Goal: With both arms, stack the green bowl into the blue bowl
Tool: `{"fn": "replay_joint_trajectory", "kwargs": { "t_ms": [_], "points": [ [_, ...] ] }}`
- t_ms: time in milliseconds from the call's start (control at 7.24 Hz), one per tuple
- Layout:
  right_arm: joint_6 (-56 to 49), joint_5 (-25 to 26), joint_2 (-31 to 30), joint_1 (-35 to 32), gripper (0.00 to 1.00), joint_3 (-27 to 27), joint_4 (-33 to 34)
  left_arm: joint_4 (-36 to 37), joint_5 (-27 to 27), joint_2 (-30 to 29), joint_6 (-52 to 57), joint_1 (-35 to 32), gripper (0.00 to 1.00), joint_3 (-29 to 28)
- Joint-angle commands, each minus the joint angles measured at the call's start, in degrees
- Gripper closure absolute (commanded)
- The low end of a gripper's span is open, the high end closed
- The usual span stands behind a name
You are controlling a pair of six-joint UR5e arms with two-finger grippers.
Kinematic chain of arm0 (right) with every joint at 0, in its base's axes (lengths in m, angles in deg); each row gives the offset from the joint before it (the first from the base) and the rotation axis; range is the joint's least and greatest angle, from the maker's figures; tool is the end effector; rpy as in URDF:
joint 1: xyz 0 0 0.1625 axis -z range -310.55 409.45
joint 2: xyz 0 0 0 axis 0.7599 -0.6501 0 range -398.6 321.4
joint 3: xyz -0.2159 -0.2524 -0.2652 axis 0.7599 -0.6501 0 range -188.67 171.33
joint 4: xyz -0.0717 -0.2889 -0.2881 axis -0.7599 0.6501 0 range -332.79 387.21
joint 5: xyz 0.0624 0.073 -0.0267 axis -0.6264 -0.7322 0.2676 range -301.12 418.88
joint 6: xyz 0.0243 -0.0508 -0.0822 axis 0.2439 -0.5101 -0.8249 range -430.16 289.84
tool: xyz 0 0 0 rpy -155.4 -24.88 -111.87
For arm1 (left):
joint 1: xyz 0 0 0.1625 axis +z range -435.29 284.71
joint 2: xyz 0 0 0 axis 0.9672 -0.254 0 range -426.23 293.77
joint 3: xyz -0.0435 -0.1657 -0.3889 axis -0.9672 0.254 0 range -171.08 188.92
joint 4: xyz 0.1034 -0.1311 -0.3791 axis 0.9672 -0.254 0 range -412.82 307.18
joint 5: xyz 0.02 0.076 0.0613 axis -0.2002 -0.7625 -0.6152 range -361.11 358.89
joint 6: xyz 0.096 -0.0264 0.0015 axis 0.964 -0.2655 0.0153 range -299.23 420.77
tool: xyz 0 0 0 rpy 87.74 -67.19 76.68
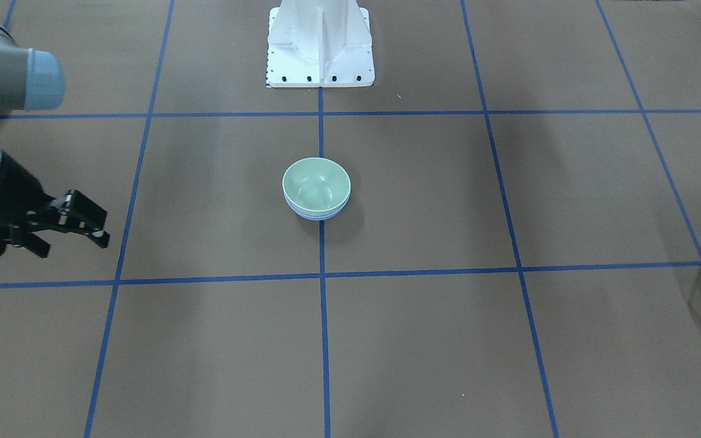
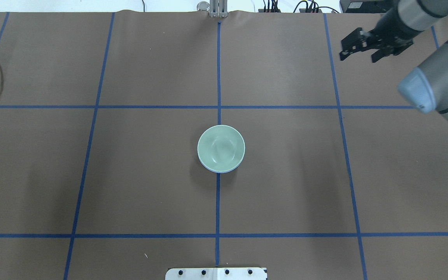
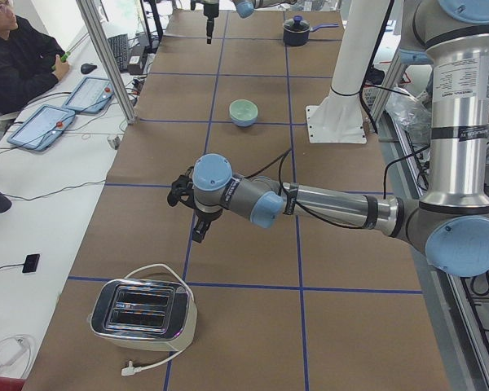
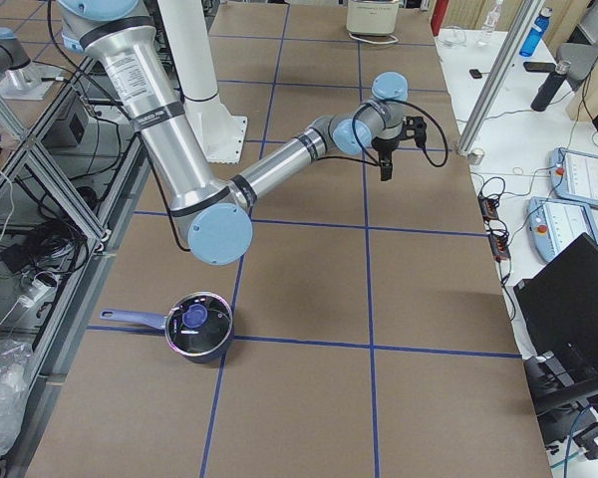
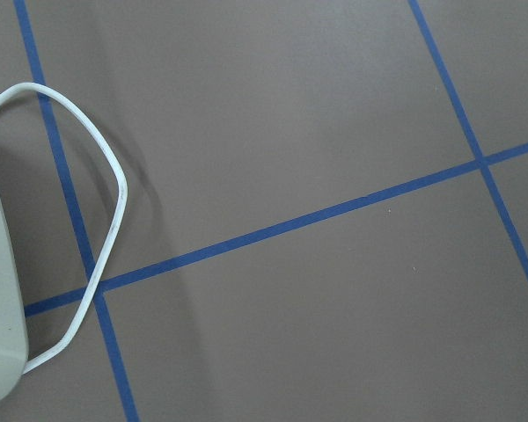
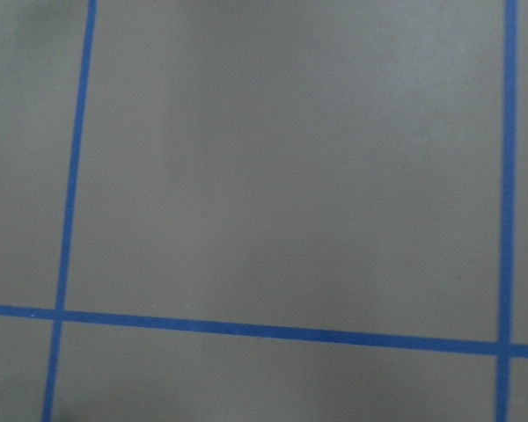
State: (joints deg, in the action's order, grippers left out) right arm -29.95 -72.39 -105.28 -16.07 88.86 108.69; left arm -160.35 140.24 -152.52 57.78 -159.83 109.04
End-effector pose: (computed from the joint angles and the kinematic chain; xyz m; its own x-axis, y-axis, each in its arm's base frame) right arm -0.1994 -0.6010 0.3463 0.5968 -0.0744 0.7989 -0.0851 0.9842 0.1552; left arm -0.0099 -0.4817 0.5592 0.5953 0.3270 -0.7339 -0.0561 0.9281 0.3680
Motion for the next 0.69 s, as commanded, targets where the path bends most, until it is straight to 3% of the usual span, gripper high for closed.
{"fn": "replay_joint_trajectory", "kwargs": {
  "t_ms": [0, 553],
  "points": [
    [-15.63, -2.32, -7.38, -9.59, 0.0, -1.38, 0.26, 0.56, 1.13, -0.36, 5.15, -3.33, 0.02, -3.34],
    [-29.04, -2.68, -15.57, -18.41, 0.0, -4.72, 0.61, 3.28, 1.04, -1.5, 5.44, -4.4, 0.02, -4.31]
  ]
}}
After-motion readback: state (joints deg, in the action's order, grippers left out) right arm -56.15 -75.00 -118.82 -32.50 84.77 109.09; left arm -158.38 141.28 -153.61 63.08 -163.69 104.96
